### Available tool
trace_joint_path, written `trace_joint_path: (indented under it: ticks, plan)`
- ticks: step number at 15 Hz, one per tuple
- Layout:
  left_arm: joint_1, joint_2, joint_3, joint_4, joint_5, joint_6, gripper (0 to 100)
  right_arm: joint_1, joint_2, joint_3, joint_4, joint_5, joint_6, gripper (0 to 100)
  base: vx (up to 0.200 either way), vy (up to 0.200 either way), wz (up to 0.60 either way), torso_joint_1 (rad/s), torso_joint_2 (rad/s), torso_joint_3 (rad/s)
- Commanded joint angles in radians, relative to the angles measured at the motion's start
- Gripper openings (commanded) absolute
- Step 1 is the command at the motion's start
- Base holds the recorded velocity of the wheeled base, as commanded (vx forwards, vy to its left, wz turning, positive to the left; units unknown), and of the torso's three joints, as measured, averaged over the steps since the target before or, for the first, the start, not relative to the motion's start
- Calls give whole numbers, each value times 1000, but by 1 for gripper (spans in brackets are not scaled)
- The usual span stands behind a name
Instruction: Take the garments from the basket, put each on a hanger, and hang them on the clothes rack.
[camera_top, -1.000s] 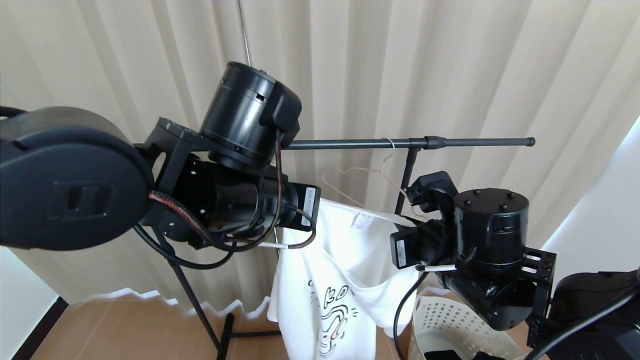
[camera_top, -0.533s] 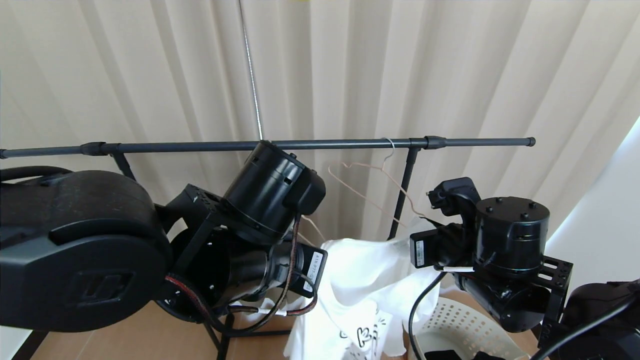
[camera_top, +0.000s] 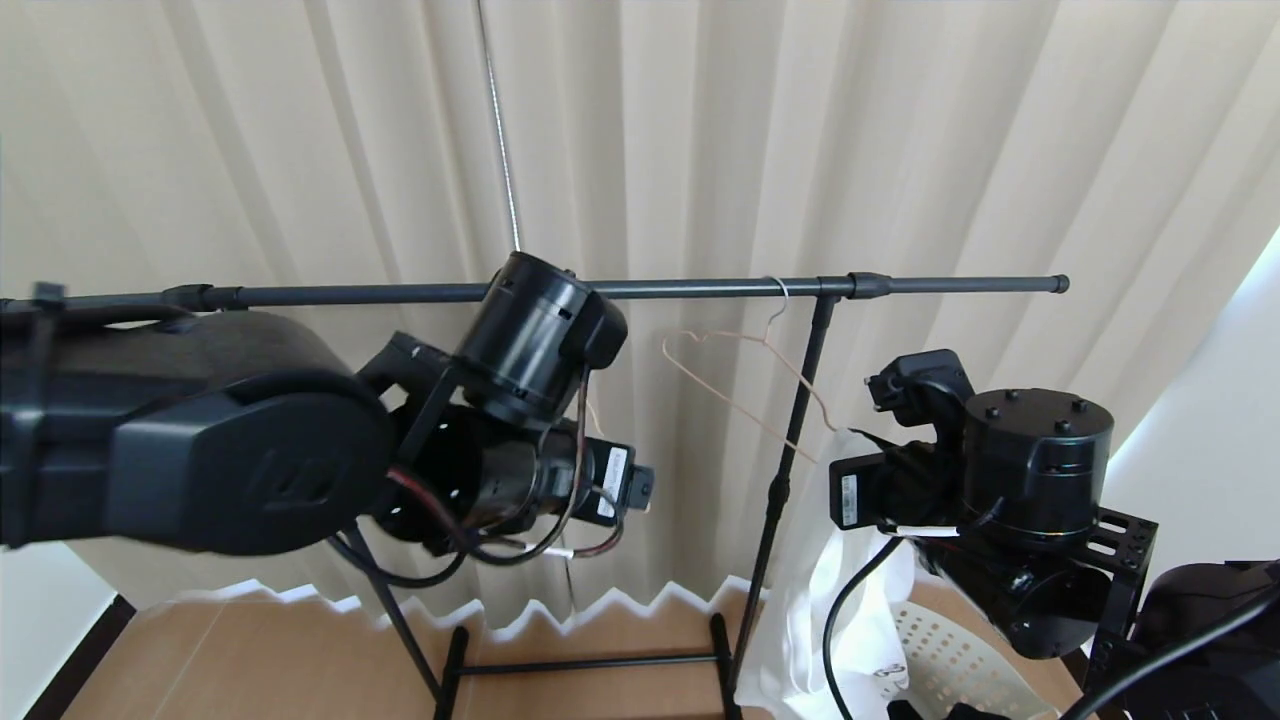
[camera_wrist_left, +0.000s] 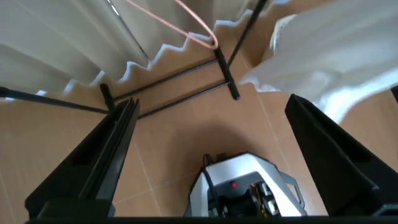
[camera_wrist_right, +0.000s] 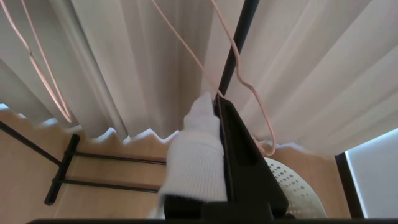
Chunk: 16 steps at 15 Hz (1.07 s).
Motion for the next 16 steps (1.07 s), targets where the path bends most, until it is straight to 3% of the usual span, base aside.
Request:
trace_joint_path:
  ticks: [1,5,8,16]
  plan:
    - [115,269,-243,-22,9,-6,100,1,-5,1,0,1,0,0,0,0,0,0,0,0]
    - [190,445,-467,-20,10,-36,100,1,-11,3,0,1,0,0,0,0,0,0,0,0]
    - [215,522,-546,-17,9,-78,100,1,-11,3,0,1,0,0,0,0,0,0,0,0]
    - [238,583,-546,-14,15,-141,100,1,-8,4,0,1,0,0,0,0,0,0,0,0]
